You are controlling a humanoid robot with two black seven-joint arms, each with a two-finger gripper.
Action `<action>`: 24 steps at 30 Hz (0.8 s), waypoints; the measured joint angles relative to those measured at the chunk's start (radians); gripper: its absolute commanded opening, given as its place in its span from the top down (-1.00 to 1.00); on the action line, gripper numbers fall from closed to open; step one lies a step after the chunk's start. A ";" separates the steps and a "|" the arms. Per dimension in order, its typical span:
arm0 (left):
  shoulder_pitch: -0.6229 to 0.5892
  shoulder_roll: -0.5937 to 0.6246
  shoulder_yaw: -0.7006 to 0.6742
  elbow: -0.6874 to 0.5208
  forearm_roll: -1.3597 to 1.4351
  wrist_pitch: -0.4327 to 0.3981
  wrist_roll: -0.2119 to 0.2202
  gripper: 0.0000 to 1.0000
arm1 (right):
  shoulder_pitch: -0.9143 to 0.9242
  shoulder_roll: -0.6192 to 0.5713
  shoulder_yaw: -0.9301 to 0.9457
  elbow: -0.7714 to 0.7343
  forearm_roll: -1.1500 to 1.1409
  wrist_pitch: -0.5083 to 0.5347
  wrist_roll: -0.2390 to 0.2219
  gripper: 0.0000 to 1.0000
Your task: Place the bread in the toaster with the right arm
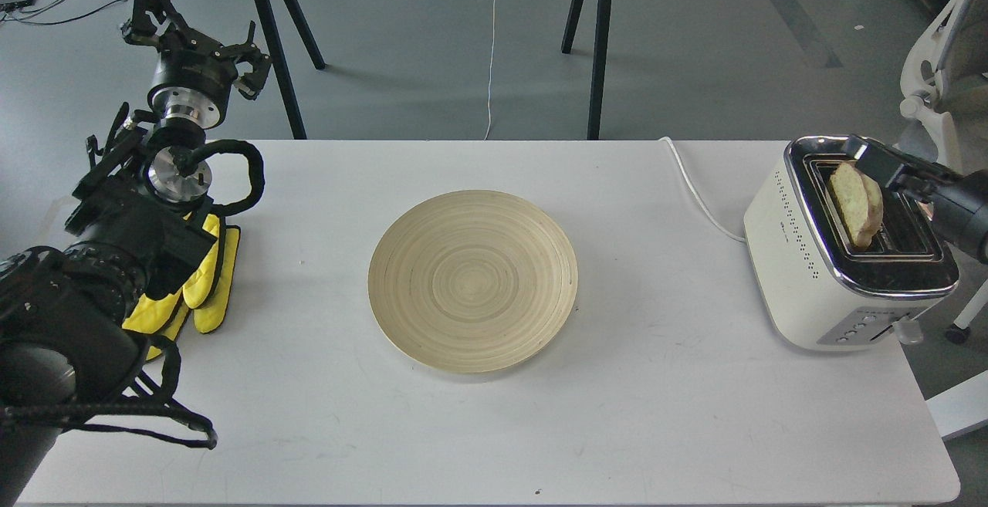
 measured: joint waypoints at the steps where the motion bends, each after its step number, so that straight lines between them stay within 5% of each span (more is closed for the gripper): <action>1: 0.000 0.000 0.000 0.000 0.000 0.000 0.000 -1.00 | 0.000 0.014 0.027 0.002 0.028 0.000 0.003 -0.99; 10: 0.000 -0.001 0.000 -0.001 0.000 0.000 0.000 -1.00 | -0.002 0.304 0.334 -0.050 0.420 0.008 0.007 -0.99; 18: 0.000 -0.001 0.000 0.000 -0.001 0.000 0.001 -1.00 | 0.008 0.614 0.545 -0.289 0.571 0.037 -0.031 -0.99; 24: 0.000 0.000 0.000 0.001 -0.002 0.000 0.002 -1.00 | 0.050 0.746 0.635 -0.560 0.739 0.251 -0.034 -0.98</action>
